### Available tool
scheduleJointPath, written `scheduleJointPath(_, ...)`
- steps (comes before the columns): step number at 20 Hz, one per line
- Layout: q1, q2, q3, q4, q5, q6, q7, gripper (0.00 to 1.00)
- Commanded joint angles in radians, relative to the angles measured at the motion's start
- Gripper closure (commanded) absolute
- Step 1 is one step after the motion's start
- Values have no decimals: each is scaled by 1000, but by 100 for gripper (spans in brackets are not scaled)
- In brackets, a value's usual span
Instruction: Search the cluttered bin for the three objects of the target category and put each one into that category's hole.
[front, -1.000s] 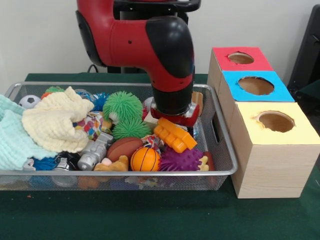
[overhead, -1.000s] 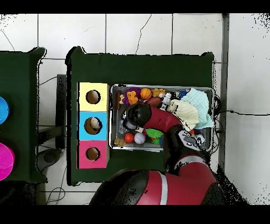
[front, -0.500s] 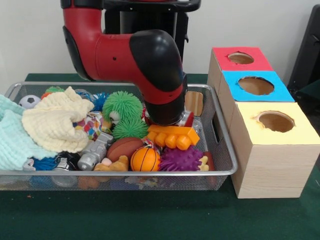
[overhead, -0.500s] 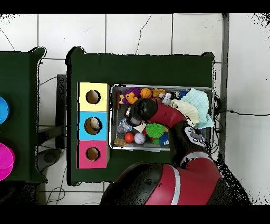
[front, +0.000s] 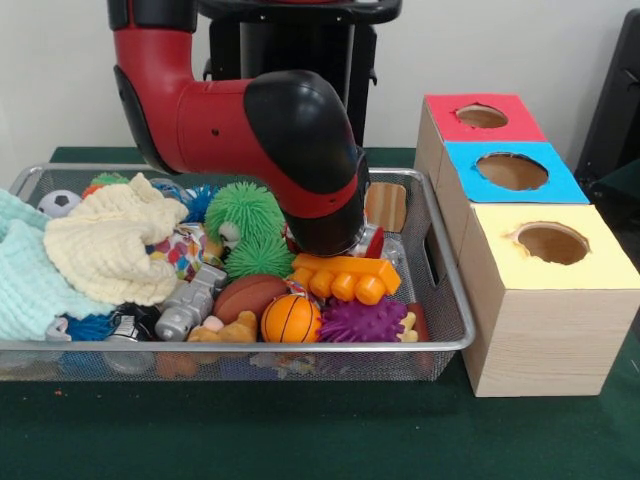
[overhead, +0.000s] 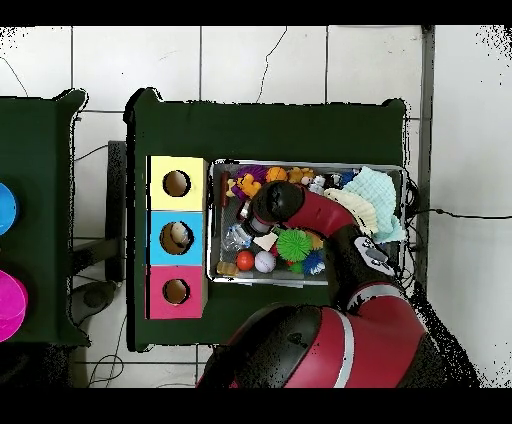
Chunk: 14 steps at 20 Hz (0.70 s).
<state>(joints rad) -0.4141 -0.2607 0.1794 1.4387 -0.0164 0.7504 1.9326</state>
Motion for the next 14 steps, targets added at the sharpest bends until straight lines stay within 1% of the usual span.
scheduleJointPath(1, -15, 203, 23, -55, -95, -77, -66, 0)
scheduleJointPath(4, 1, 190, 2, -56, -79, -26, -28, 0)
scheduleJointPath(7, 5, 183, -3, -55, -62, 19, -6, 0)
scheduleJointPath(9, 5, 180, -2, -55, -37, 77, 15, 0)
scheduleJointPath(10, -1, 178, 4, -45, -13, 126, 31, 0)
scheduleJointPath(14, -3, 178, 4, -63, 12, 231, 46, 0)
